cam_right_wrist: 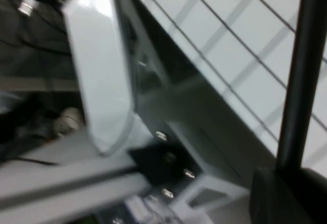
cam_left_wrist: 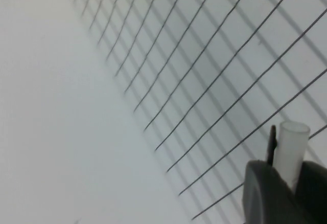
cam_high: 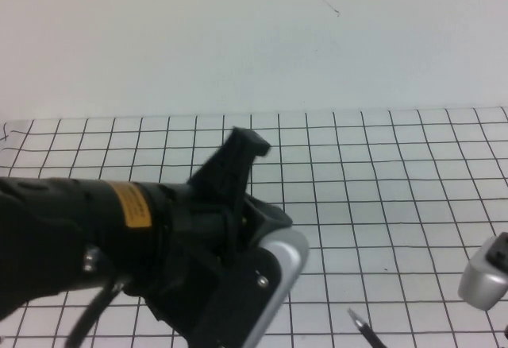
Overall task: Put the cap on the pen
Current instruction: Put the cap on the pen
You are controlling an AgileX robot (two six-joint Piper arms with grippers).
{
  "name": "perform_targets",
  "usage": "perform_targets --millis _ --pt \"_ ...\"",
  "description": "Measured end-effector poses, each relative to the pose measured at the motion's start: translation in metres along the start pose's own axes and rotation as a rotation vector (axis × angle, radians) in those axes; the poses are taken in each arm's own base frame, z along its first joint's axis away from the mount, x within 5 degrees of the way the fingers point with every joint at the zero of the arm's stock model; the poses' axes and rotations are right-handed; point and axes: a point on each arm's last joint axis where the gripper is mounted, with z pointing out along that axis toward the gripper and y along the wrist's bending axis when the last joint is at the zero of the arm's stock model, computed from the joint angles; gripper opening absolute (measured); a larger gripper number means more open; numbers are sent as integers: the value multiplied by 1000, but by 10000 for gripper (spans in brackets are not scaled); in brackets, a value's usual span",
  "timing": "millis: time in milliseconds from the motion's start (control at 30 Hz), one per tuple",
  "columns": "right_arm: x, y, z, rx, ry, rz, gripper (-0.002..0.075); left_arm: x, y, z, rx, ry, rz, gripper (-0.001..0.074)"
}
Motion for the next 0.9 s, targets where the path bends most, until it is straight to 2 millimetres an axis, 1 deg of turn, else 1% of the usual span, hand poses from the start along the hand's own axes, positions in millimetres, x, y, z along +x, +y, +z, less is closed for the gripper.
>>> perform_targets --millis 100,167,233,433,567,800,900 --pt "-4 8 0 -86 -48 11 -3 -2 -7 15 78 -17 2 76" --pt "-4 8 0 -83 -47 12 -3 -2 -12 23 127 -25 12 76" --pt "-2 4 0 -46 -25 31 -3 -2 -14 26 140 -27 18 76" --pt "-2 4 0 -44 -24 45 -3 -5 -13 25 138 -49 39 76" --pt "-3 5 0 -60 -30 51 -2 -7 -13 25 132 -71 5 76" --pt "-11 -7 10 -75 22 92 -2 -9 -12 25 124 -88 3 76" --pt "-13 -5 11 -99 11 95 -2 -9 -12 25 128 -87 3 76"
